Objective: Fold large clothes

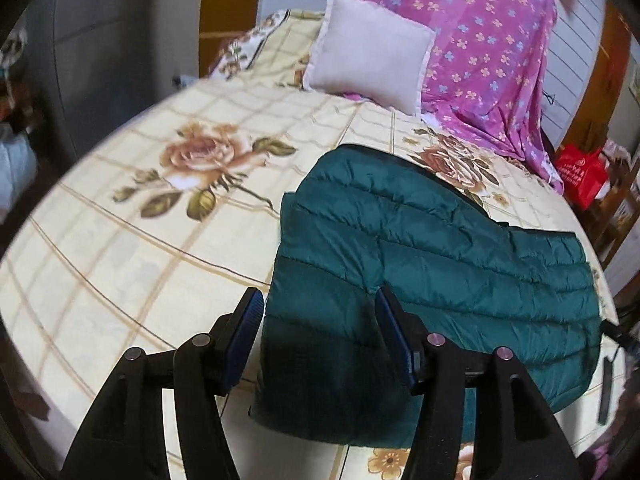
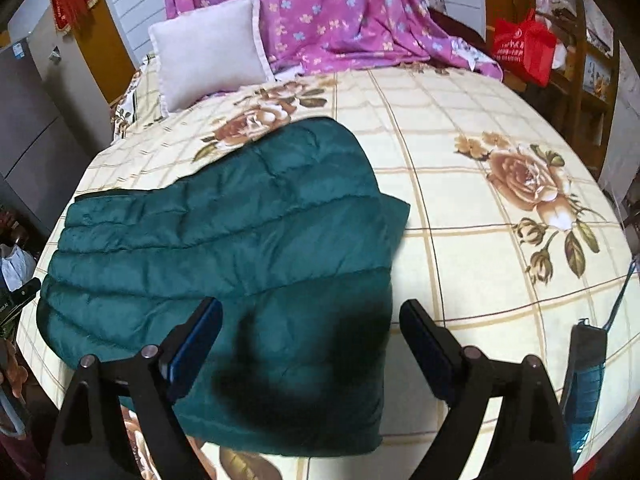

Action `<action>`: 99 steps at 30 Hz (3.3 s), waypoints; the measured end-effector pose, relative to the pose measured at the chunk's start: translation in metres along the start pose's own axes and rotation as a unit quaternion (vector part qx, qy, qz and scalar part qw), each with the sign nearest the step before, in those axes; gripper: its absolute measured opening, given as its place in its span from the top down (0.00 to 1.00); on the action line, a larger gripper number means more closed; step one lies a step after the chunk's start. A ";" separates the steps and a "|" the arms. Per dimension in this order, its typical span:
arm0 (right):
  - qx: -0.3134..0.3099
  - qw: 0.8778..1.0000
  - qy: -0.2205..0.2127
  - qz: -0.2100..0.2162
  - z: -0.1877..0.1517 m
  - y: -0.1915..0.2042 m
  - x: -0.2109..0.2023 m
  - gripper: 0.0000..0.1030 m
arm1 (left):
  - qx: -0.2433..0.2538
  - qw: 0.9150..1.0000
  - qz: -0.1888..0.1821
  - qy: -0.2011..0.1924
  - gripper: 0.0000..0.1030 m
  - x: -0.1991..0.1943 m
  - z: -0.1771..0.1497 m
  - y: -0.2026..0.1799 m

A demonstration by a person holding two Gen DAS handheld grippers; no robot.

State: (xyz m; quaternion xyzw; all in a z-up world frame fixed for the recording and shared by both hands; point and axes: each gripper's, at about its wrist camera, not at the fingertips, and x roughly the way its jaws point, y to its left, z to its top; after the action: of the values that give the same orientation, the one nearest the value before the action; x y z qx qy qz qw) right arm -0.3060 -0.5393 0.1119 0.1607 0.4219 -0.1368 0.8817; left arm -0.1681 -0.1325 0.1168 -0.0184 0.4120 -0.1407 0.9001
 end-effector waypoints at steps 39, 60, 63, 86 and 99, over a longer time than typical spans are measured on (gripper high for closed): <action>-0.059 0.996 -0.060 0.007 -0.051 0.113 -0.016 0.08 | 0.072 0.995 0.041 -0.051 0.62 -0.019 -0.056 -0.096; -0.067 0.996 -0.065 -0.013 -0.054 0.118 -0.013 0.08 | 0.076 0.995 0.044 -0.040 0.62 -0.013 -0.060 -0.100; -0.064 0.996 -0.063 -0.012 -0.054 0.118 -0.012 0.08 | 0.079 0.995 0.044 -0.041 0.62 -0.012 -0.061 -0.101; -0.052 0.997 -0.050 -0.004 -0.055 0.115 -0.005 0.08 | 0.085 0.995 0.042 -0.037 0.62 -0.009 -0.066 -0.110; -0.047 0.998 -0.047 -0.002 -0.055 0.113 -0.006 0.08 | 0.086 0.995 0.040 -0.034 0.62 -0.009 -0.067 -0.114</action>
State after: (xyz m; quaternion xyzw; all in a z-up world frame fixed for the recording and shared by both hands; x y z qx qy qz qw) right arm -0.3054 -0.4137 0.1026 0.1113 0.3859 -0.1256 0.9072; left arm -0.2508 -0.2335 0.0968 0.0708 0.3680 -0.1389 0.9167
